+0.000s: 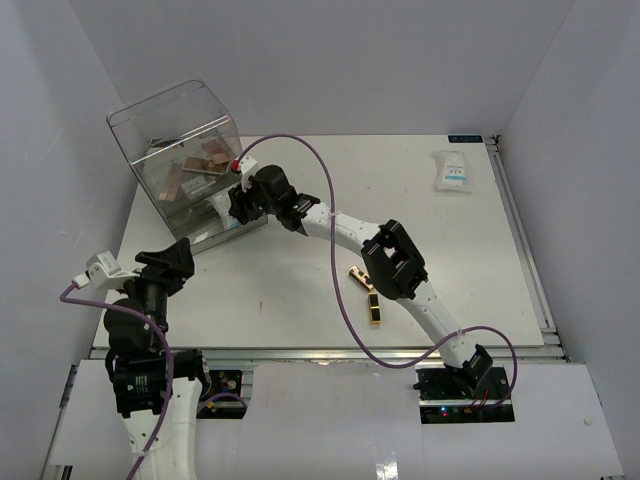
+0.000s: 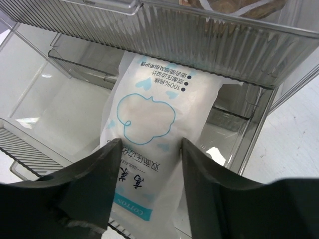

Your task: Organize the makeup

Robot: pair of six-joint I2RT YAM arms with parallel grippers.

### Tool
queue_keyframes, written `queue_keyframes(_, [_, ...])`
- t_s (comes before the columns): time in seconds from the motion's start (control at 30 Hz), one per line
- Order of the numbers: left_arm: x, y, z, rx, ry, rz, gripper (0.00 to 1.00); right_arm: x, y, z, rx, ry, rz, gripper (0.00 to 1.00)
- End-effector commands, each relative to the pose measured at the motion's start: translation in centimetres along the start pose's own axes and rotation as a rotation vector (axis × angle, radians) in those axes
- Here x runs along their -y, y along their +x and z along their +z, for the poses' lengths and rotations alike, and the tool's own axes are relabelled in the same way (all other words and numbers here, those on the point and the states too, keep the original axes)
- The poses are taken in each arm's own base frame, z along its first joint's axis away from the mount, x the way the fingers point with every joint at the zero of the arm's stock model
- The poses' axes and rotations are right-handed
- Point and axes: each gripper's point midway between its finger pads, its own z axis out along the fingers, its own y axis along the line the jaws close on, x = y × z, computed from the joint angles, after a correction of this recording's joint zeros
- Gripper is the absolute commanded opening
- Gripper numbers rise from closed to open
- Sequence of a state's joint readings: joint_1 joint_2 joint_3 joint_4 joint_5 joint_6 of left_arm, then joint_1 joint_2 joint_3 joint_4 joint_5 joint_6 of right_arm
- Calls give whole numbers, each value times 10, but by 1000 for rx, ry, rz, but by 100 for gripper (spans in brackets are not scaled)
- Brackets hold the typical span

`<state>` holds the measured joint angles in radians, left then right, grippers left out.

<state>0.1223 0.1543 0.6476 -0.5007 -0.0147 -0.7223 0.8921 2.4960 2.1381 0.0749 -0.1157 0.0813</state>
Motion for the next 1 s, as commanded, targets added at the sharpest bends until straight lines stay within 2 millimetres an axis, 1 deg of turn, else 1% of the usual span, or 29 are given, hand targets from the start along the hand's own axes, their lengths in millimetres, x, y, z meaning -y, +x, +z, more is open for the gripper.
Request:
queue_keyframes(0.0, [5, -4, -3, 9, 20, 12, 84, -12, 4, 6, -10, -58, 37, 53])
queue_keyframes(0.13, [6, -5, -4, 8, 21, 17, 84, -26, -6, 8, 13, -123, 68, 47])
queue_keyframes(0.2, [6, -6, -4, 10, 20, 17, 84, -35, -10, 9, 27, -152, 76, 46])
queue_keyframes(0.43, [4, -3, -3, 2, 12, 20, 84, -62, -16, 12, 54, -223, 119, 44])
queue_keyframes(0.6, [4, -4, -4, 0, 9, 21, 84, -74, -25, 20, 96, -245, 124, 45])
queue_keyframes(0.7, [3, -3, -2, -4, 5, 21, 84, -79, -29, 23, 121, -247, 139, 45])
queue_keyframes(0.97, [1, 0, 0, -18, -1, 16, 84, -78, -45, 29, 199, -221, 185, 46])
